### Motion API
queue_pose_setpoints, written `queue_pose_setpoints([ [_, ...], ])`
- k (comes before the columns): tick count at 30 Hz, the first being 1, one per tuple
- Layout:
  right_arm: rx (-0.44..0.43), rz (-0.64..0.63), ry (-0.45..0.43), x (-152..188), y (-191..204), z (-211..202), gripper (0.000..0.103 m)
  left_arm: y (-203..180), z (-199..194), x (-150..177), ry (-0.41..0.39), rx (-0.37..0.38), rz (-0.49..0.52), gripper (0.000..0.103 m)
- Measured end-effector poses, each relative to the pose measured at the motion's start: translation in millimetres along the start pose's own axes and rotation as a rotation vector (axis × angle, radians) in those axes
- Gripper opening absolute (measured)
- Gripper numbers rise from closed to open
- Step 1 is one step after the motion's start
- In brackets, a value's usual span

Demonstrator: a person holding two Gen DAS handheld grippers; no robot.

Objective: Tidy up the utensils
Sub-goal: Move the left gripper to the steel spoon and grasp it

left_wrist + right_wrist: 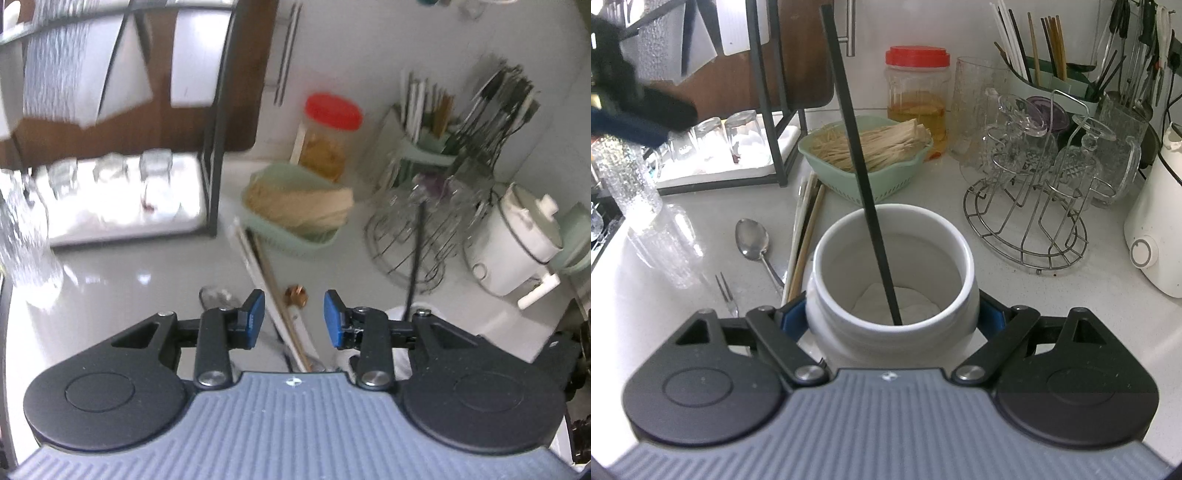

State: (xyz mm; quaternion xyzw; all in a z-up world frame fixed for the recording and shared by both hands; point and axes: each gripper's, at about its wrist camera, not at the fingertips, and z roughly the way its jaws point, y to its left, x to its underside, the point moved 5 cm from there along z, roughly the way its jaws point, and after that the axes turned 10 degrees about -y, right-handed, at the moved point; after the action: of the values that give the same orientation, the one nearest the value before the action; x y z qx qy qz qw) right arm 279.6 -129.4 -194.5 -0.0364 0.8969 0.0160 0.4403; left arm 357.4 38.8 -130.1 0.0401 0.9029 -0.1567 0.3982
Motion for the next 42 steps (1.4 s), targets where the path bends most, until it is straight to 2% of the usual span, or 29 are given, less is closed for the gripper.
queue_pose_setpoints([
  [8,-0.003,-0.008,0.009,-0.8,-0.3,0.2,0.091,29.3,41.5,25.3,0.094,-0.067,-0.060,0.041],
  [16,-0.014,-0.014,0.052,-3.7,-1.8,4.0,0.091,66.4,70.1,32.1,0.134,-0.119,-0.141,0.041],
  [29,-0.029,-0.032,0.080,-6.5,-2.4,7.5,0.091,102.6,120.3,33.9,0.137,-0.107,-0.190,0.040],
  [42,-0.020,-0.027,0.097,-10.4,-1.1,13.5,0.091,107.3,145.1,30.8,0.125,-0.054,-0.183,0.039],
])
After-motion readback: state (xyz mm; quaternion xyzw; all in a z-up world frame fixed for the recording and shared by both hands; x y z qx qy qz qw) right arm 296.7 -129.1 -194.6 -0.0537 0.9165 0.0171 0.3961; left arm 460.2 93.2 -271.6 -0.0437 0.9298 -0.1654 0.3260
